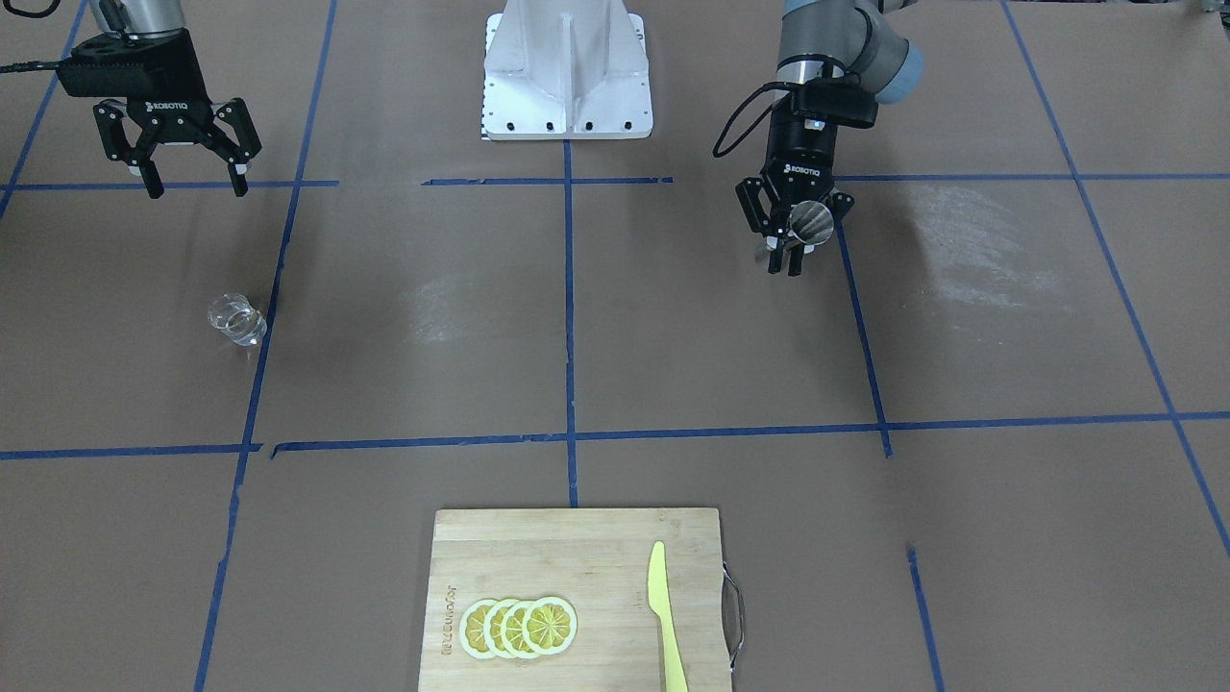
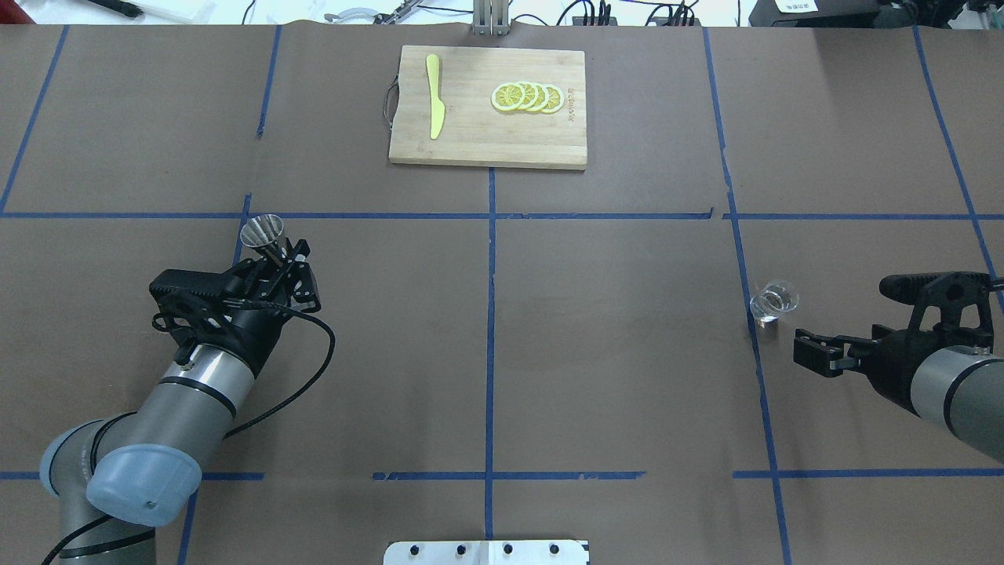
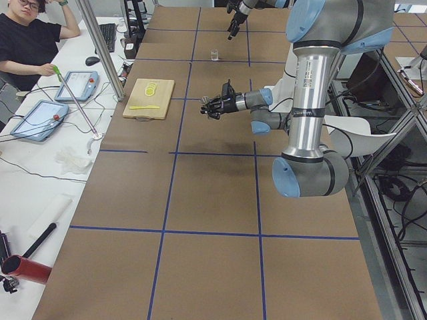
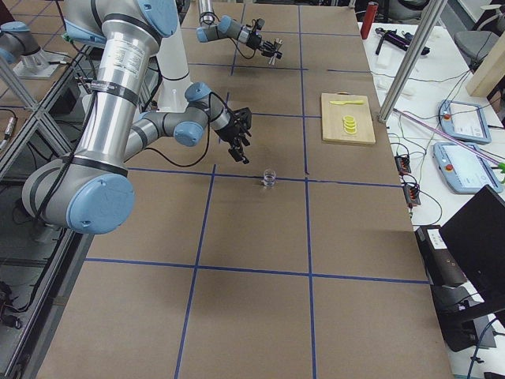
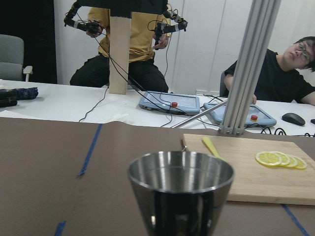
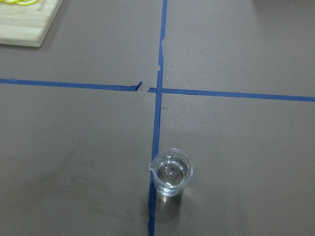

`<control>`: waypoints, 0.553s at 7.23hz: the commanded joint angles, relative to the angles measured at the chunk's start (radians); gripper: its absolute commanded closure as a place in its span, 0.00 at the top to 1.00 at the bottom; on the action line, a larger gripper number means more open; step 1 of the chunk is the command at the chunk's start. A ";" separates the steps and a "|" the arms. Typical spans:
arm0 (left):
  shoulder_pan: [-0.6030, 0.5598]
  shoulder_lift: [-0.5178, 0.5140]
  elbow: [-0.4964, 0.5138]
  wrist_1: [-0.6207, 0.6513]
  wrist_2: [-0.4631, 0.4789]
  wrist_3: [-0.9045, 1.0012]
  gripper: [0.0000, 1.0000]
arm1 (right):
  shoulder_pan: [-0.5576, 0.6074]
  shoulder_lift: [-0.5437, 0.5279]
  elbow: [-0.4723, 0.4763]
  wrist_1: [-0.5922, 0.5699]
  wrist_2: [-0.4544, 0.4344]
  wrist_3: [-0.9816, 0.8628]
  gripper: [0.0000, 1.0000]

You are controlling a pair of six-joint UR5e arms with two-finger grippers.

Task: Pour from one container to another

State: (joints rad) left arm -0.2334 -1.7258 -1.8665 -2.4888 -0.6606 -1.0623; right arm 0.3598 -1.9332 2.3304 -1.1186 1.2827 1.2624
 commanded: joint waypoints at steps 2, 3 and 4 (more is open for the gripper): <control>-0.018 -0.067 0.012 -0.038 -0.051 0.107 0.00 | -0.005 0.052 -0.064 0.002 -0.074 -0.011 1.00; -0.023 -0.070 0.013 -0.036 -0.059 0.149 0.00 | -0.048 0.060 -0.100 0.003 -0.173 -0.002 1.00; -0.032 -0.070 0.023 -0.035 -0.059 0.153 0.00 | -0.073 0.065 -0.146 0.084 -0.245 0.002 1.00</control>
State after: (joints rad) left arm -0.2559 -1.7924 -1.8514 -2.5258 -0.7142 -0.9274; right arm 0.3199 -1.8786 2.2356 -1.0947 1.1293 1.2594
